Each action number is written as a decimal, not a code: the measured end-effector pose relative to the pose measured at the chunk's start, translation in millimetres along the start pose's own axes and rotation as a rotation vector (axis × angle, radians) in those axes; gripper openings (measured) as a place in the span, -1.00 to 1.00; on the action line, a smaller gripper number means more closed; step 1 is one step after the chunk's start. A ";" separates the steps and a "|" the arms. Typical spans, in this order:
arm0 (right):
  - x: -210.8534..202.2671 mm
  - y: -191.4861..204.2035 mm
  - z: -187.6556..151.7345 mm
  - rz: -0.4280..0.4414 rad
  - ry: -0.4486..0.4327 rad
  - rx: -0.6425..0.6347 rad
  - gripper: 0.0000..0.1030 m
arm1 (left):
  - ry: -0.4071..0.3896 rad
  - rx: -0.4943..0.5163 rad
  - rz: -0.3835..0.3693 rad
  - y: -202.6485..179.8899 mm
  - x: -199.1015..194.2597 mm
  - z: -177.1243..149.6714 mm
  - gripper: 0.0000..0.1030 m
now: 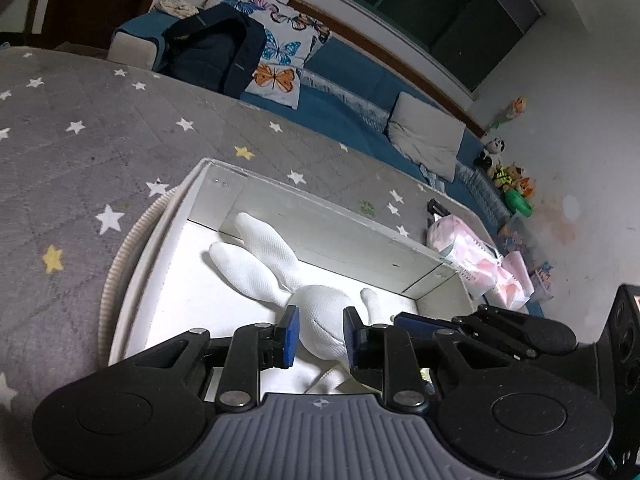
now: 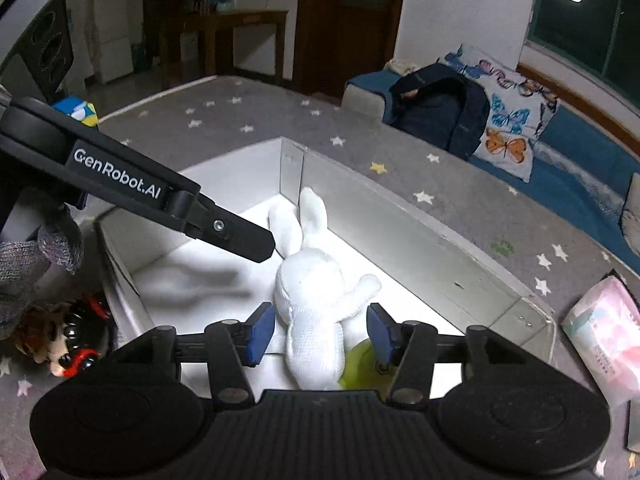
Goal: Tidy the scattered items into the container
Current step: 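Lower the white rabbit into the box and open the left gripper, then grasp the red round toy with the left gripper, then carry the red round toy into the box beside the alien and release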
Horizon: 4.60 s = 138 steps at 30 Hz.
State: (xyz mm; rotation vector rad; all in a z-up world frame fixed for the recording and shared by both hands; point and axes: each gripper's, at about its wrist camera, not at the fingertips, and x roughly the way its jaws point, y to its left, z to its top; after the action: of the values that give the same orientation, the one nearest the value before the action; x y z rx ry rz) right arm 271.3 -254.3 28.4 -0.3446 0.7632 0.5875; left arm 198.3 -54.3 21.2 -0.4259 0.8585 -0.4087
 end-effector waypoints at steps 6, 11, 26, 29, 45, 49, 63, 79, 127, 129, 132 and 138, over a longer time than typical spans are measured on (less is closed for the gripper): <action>-31.1 5.6 -7.1 0.001 -0.076 0.044 0.05 | -0.032 0.009 -0.007 -7.9 -21.4 -10.2 -0.50; -58.6 15.8 -21.3 -0.011 -0.124 0.056 0.20 | -0.040 0.027 -0.011 -17.4 -36.4 -26.1 -0.50; -95.2 48.1 -89.5 0.004 -0.137 0.089 0.26 | -0.012 0.095 -0.073 -44.3 -55.5 -87.4 -0.46; -88.4 49.6 -95.3 -0.008 -0.125 0.097 0.27 | 0.016 0.087 -0.082 -45.0 -49.7 -95.6 -0.45; -64.1 53.4 -105.8 -0.009 -0.074 0.113 0.21 | 0.112 0.059 -0.102 -46.4 -25.5 -111.3 -0.42; -61.3 56.3 -105.1 -0.024 -0.068 0.092 0.11 | 0.124 0.051 -0.097 -43.3 -22.4 -112.4 -0.40; -60.5 55.8 -105.5 -0.049 -0.062 0.072 -0.05 | 0.132 0.000 -0.115 -36.4 -20.0 -114.8 -0.32; -59.3 60.2 -107.0 -0.088 -0.071 0.048 -0.05 | 0.105 -0.044 -0.122 -31.4 -21.8 -120.1 -0.29; -46.5 -27.8 -50.5 -0.116 -0.132 0.145 -0.05 | 0.045 0.027 -0.182 -59.1 25.1 -37.7 -0.32; -43.1 -28.3 -51.3 -0.110 -0.117 0.145 -0.05 | 0.054 0.022 -0.179 -57.6 27.3 -39.5 -0.32; -38.2 -29.8 -52.6 -0.104 -0.092 0.150 -0.05 | 0.067 0.019 -0.172 -56.0 32.0 -42.0 -0.32; -34.6 -32.8 -55.5 -0.086 -0.073 0.169 -0.04 | 0.086 0.008 -0.162 -52.3 38.6 -45.3 -0.31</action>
State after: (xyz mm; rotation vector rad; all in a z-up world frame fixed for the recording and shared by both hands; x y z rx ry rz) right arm 241.2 -320.2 18.7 -0.1980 0.7188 0.4486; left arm 176.2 -126.5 -2.6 -0.4754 0.9085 -0.5829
